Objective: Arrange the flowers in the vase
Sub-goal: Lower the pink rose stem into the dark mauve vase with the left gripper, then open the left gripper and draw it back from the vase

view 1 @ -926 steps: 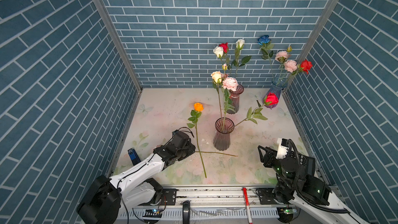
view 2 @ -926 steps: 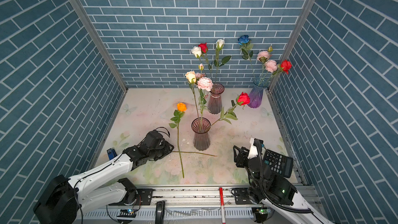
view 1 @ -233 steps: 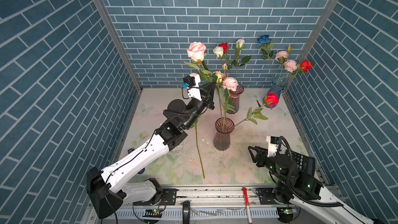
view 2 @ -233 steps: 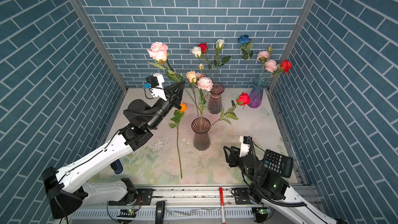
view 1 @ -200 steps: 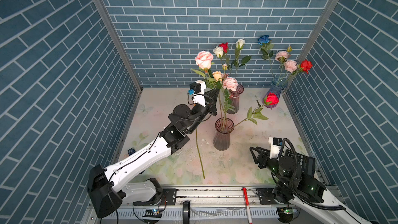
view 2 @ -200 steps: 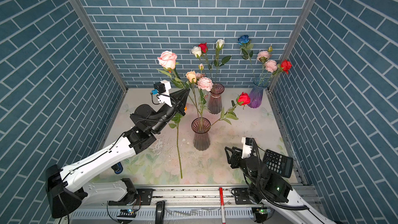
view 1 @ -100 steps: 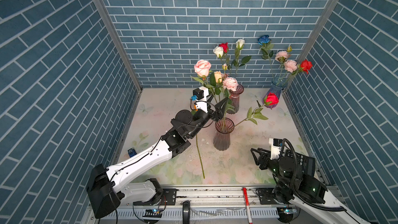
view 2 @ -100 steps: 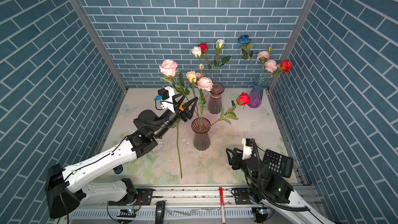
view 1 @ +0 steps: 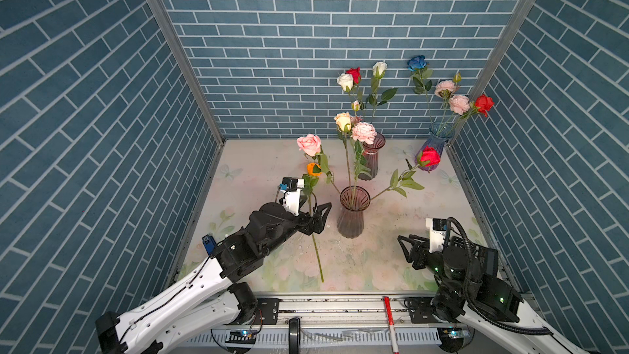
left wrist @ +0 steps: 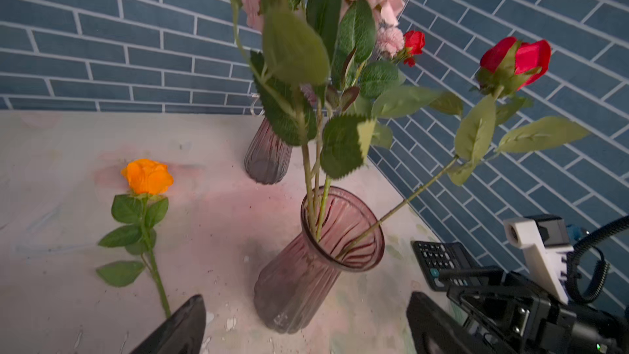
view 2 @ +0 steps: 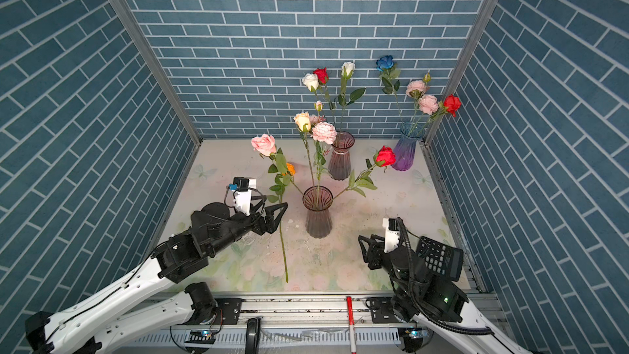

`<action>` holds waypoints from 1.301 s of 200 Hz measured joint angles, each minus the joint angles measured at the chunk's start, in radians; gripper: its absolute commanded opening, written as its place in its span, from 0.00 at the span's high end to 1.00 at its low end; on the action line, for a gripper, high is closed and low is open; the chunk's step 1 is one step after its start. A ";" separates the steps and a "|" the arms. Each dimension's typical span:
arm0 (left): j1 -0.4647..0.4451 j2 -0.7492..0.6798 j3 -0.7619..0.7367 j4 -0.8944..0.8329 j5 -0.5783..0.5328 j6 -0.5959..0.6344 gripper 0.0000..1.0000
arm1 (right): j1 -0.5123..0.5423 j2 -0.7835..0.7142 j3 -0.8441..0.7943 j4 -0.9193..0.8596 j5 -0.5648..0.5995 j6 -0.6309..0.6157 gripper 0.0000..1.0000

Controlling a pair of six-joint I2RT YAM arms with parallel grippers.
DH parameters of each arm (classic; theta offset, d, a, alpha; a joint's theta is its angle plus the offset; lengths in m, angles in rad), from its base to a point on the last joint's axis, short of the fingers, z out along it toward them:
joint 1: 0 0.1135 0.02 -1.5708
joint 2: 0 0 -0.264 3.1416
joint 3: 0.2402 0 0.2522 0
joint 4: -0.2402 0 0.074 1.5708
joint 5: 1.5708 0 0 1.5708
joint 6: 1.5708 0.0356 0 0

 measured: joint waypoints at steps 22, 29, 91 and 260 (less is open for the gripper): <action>0.000 -0.082 -0.013 -0.105 0.010 -0.003 0.06 | 0.000 0.018 -0.028 0.024 -0.006 0.009 0.47; 0.000 -0.106 -0.014 -0.134 0.006 -0.005 0.09 | 0.000 0.021 -0.035 0.030 -0.005 0.016 0.47; 0.099 0.007 -0.024 -0.334 -0.012 -0.092 0.31 | 0.000 0.004 -0.156 0.038 0.010 0.127 0.49; 0.356 1.084 0.337 -0.169 0.081 -0.048 0.52 | 0.000 -0.126 -0.222 0.017 -0.008 0.229 0.48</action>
